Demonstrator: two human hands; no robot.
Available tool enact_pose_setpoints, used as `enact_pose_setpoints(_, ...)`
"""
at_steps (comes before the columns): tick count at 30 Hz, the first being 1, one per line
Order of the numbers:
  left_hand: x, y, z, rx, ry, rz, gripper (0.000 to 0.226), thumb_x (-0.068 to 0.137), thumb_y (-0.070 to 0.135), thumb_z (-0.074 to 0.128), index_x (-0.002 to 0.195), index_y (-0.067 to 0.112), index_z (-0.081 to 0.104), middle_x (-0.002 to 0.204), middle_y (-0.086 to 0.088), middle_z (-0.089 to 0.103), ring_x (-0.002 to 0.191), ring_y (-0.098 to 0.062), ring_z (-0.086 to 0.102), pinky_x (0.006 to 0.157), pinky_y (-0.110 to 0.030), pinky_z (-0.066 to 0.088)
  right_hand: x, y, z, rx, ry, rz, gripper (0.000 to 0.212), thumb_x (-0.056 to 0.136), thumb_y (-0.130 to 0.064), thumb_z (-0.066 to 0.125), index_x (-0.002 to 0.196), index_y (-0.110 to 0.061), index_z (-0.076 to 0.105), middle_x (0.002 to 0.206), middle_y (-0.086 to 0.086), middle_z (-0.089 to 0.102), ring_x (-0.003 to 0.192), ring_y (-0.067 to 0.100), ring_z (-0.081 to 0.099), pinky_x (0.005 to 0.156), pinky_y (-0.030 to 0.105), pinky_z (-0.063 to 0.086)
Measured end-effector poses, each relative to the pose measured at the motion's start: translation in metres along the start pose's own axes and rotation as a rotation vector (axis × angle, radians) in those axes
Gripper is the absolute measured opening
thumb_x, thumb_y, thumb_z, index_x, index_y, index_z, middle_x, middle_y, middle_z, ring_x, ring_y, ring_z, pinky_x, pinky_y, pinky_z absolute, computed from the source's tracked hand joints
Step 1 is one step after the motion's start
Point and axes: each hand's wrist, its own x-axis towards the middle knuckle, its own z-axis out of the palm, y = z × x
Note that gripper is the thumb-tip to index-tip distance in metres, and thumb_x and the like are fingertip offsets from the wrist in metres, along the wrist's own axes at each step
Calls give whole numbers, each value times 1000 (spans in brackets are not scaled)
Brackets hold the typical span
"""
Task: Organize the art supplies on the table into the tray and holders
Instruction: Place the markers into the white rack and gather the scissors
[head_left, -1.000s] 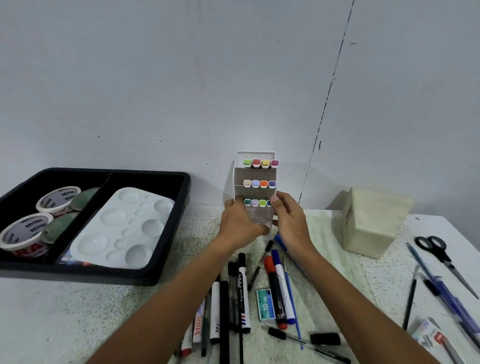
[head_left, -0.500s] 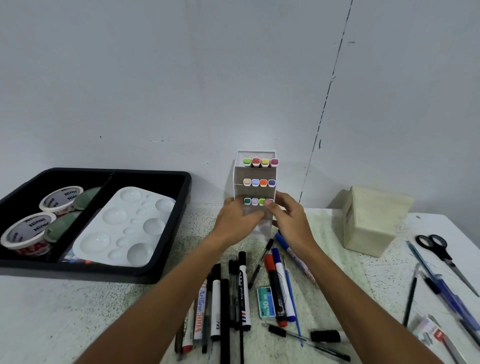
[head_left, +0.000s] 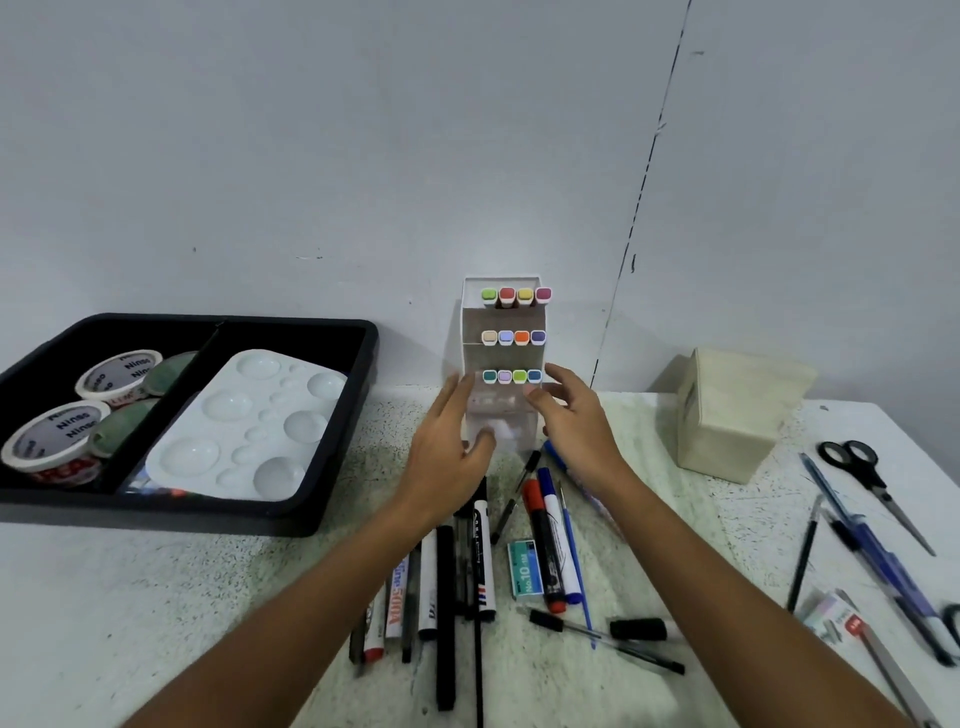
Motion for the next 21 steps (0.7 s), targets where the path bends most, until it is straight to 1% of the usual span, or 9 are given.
enact_pose_setpoints(2, -24, -5, -1, 66, 42, 41, 59, 89, 16, 61, 144, 16, 40, 149, -2, 40, 132, -18, 42, 99, -44, 50, -19, 5, -6, -150, 24, -42, 54, 94, -25, 60, 144, -21, 40, 141, -1, 48, 125, 16, 47, 103, 35, 42)
enact_pose_setpoints(4, -53, -15, -4, 172, -7, 71, 50, 88, 25, 61, 136, 14, 52, 141, -2, 49, 130, -13, 42, 107, -42, 41, -50, 16, -13, -305, -38, -133, 57, 93, -22, 60, 146, -20, 38, 144, -1, 44, 128, 13, 42, 106, 30, 37)
enact_pose_setpoints(7, -91, -39, -11, 410, -67, 89, 54, 84, 50, 48, 124, 18, 64, 138, -6, 55, 134, -25, 41, 110, -53, 32, -94, 46, -25, -666, -188, -235, 62, 93, -47, 50, 148, -23, 34, 150, 1, 37, 140, 19, 29, 115, 33, 25)
enact_pose_setpoints(8, -101, -46, -11, 497, -80, 90, 57, 84, 56, 44, 124, 20, 64, 140, -8, 53, 136, -31, 39, 109, -59, 29, -106, 58, -29, -787, -204, -250, 69, 91, -61, 38, 150, -26, 31, 155, 2, 31, 145, 22, 21, 119, 40, 19)
enact_pose_setpoints(10, -111, -51, -10, 624, -136, 41, 71, 86, 71, 30, 135, 26, 55, 152, -6, 37, 144, -33, 23, 112, -57, 17, -119, 79, -31, -982, -197, -243, 79, 88, -76, 13, 151, -31, 26, 158, 5, 23, 148, 32, 9, 119, 49, 2)
enact_pose_setpoints(12, -114, -51, -5, 661, -216, -31, 88, 80, 84, 6, 149, 34, 31, 161, -1, 10, 148, -27, -3, 115, -55, 6, -122, 90, -25, -1111, -211, -234, 75, 92, -74, 12, 150, -30, 30, 155, 11, 30, 145, 41, 14, 113, 53, 2)
enact_pose_setpoints(15, -108, -46, 6, 701, -281, -51, 97, 72, 89, -9, 151, 38, 12, 161, -4, -4, 145, -26, -16, 116, -59, 1, -110, 93, -16, -1148, -197, -257, 73, 94, -70, 15, 147, -23, 36, 151, 14, 37, 143, 43, 19, 110, 58, 3)
enact_pose_setpoints(18, -102, -43, 11, 727, -270, -16, 90, 79, 86, 0, 150, 36, 21, 161, -8, 9, 147, -34, 6, 114, -63, 8, -99, 88, -14, -1029, -204, -305, 75, 92, -71, 8, 148, -27, 33, 157, 13, 27, 148, 33, 8, 117, 55, 0)
enact_pose_setpoints(21, -99, -44, 8, 686, -254, -35, 93, 79, 86, 4, 149, 32, 30, 160, -8, 18, 147, -33, 12, 114, -63, 12, -94, 77, -16, -830, -223, -357, 65, 93, -64, 22, 144, -28, 42, 158, 6, 27, 148, 20, 14, 121, 44, 7)
